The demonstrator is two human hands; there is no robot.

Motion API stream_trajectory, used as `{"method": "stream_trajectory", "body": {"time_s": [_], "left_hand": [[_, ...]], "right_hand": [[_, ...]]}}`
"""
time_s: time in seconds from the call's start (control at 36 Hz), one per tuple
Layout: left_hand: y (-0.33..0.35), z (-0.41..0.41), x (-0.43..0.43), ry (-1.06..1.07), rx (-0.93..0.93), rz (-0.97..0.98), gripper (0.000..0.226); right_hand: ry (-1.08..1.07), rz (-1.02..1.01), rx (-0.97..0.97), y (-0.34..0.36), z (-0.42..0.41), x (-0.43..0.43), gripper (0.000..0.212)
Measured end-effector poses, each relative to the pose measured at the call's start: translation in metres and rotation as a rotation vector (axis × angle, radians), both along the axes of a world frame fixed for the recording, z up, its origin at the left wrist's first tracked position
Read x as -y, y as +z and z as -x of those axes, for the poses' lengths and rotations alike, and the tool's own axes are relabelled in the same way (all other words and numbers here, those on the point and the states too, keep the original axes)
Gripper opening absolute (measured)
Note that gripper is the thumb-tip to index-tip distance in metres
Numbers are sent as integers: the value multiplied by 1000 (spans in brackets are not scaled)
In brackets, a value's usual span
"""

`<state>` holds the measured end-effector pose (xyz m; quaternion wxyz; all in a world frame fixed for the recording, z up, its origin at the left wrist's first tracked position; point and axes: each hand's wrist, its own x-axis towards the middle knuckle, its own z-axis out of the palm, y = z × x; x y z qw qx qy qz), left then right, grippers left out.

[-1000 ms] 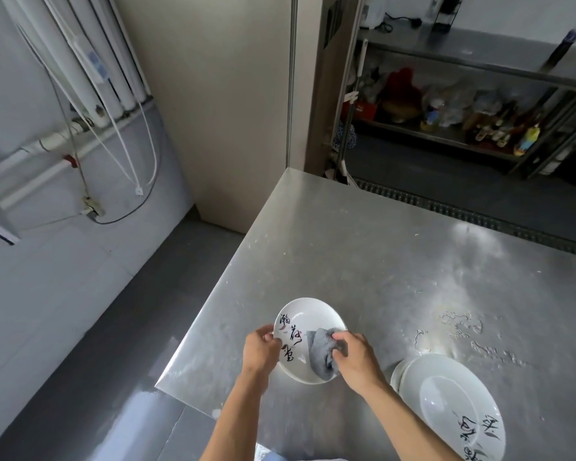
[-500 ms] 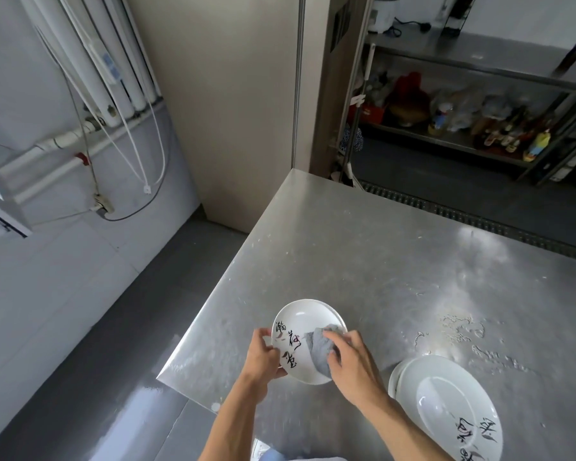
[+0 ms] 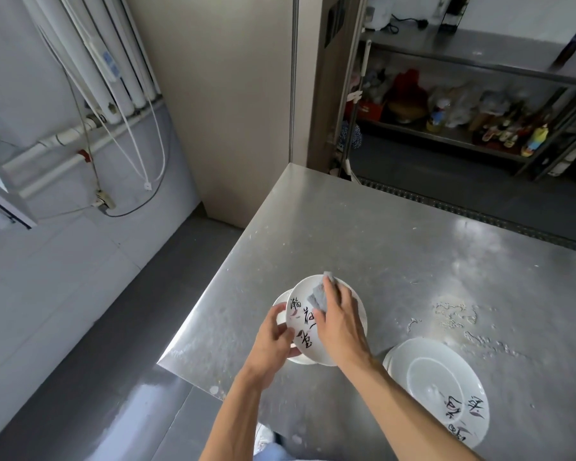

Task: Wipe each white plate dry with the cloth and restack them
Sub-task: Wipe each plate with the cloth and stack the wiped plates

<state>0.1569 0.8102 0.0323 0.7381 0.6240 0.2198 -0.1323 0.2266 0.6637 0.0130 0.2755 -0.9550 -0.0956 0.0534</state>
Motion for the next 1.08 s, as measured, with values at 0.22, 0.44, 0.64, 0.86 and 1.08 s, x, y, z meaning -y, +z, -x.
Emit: {"method": "stream_trajectory", "body": {"time_s": [0.22, 0.44, 0.64, 0.86, 1.08], "left_hand": [[4, 5, 2, 51, 104, -38, 41], [-6, 17, 0, 251, 77, 43, 48], [-13, 25, -7, 269, 68, 87, 71], [-1, 31, -8, 147, 118, 90, 70], [5, 27, 8, 85, 171, 135, 70]], "right_hand": [[344, -83, 143, 16, 7, -3, 49], [560, -109, 121, 17, 25, 3, 32], [456, -15, 34, 25, 28, 23, 27], [150, 110, 50, 39, 16, 48, 28], [88, -43, 75, 59, -1, 25, 39]]}}
